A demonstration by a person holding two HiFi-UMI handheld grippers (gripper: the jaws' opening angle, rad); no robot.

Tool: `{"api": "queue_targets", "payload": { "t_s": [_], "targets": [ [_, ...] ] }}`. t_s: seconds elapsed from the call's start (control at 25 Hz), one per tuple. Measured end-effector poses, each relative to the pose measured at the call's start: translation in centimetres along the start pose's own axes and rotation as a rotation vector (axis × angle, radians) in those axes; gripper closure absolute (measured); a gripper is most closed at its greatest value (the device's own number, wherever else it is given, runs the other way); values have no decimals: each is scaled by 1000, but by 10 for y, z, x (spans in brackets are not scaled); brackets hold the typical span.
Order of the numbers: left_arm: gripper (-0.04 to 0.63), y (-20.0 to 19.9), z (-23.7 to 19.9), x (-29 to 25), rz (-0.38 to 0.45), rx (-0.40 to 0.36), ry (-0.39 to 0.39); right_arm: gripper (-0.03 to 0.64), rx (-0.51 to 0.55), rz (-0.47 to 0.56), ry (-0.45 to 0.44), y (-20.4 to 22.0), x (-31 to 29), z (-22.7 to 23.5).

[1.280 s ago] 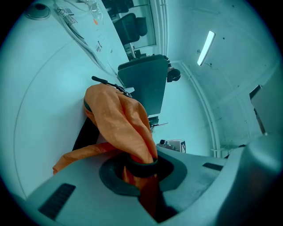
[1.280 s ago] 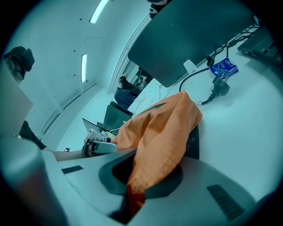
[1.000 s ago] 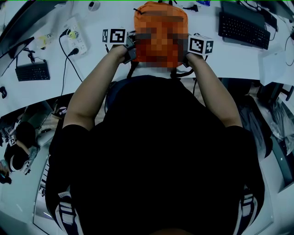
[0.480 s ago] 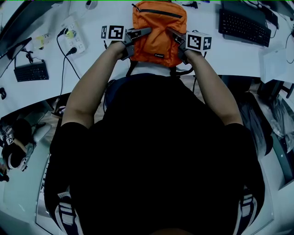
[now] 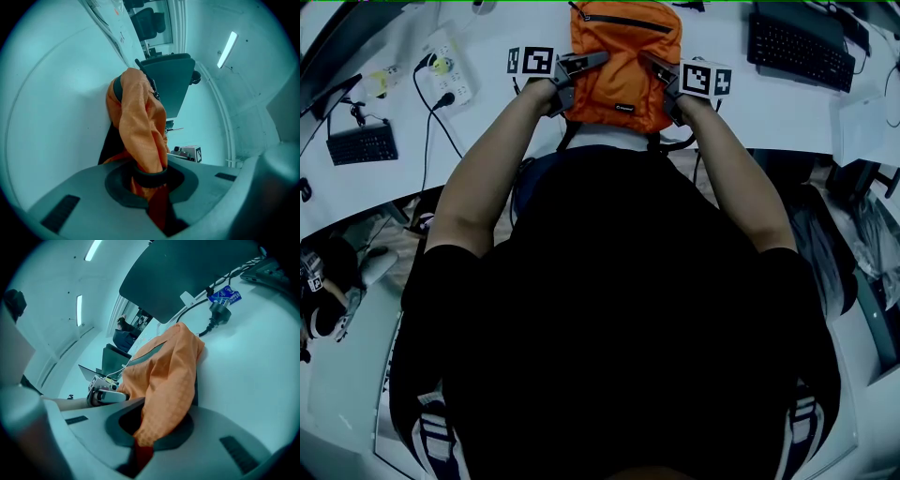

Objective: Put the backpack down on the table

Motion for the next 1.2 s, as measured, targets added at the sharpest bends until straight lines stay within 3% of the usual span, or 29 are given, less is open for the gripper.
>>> {"api": "queue_targets", "payload": {
  "t_s": [0.52,0.88,1.2],
  "targets": [
    [532,0,-4,-2,-18,14,0,583,-23,-4,4,2,-2,4],
    [531,-1,-3,-2,-13,-3,-3,581,17,-13,2,0,-3,2],
    [512,-2,-1,1,2,-47,-34,526,45,-24,11,1,-2,1]
  ]
}}
Point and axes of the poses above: the fingertips, and each gripper's own axes: x backward along the fingers, z to its right, y out of its underside, the point moved 1 cm from there along x, backward along the fingers, and after that the axes turned 6 degrees about x, right-handed, at the moved point
